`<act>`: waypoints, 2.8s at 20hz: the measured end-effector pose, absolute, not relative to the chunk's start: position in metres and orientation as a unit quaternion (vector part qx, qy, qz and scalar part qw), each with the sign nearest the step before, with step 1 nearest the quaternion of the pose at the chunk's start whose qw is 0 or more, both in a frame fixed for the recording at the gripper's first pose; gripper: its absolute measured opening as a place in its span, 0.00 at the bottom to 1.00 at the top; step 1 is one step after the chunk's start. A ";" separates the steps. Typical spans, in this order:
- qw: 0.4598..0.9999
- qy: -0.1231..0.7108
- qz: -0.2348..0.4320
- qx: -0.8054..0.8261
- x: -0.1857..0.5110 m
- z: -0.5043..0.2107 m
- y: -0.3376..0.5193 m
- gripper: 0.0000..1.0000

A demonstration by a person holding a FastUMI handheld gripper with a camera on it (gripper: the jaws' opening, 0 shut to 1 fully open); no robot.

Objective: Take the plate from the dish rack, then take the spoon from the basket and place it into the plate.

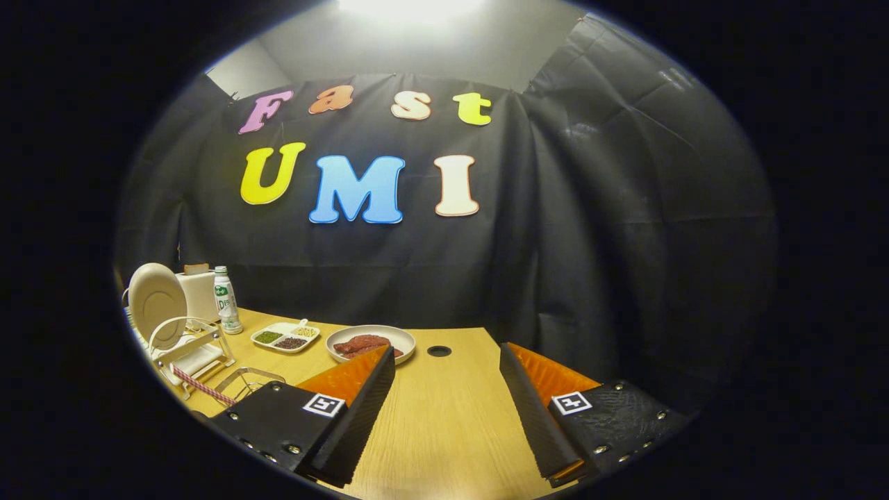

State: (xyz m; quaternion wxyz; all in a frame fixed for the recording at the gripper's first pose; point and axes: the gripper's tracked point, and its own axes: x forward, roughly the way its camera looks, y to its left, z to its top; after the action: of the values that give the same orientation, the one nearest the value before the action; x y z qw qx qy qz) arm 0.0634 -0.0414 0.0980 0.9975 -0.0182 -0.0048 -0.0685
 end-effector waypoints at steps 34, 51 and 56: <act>0.995 0.082 -0.042 -0.049 0.003 0.186 0.383 0.93; 0.952 0.194 -0.136 -0.194 0.071 0.117 0.431 0.40; 0.932 0.206 -0.159 -0.252 0.078 0.118 0.426 0.12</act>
State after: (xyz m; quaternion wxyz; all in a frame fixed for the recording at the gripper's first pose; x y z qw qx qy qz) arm 0.0785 0.4259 0.1176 0.9320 -0.2522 0.2058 -0.1593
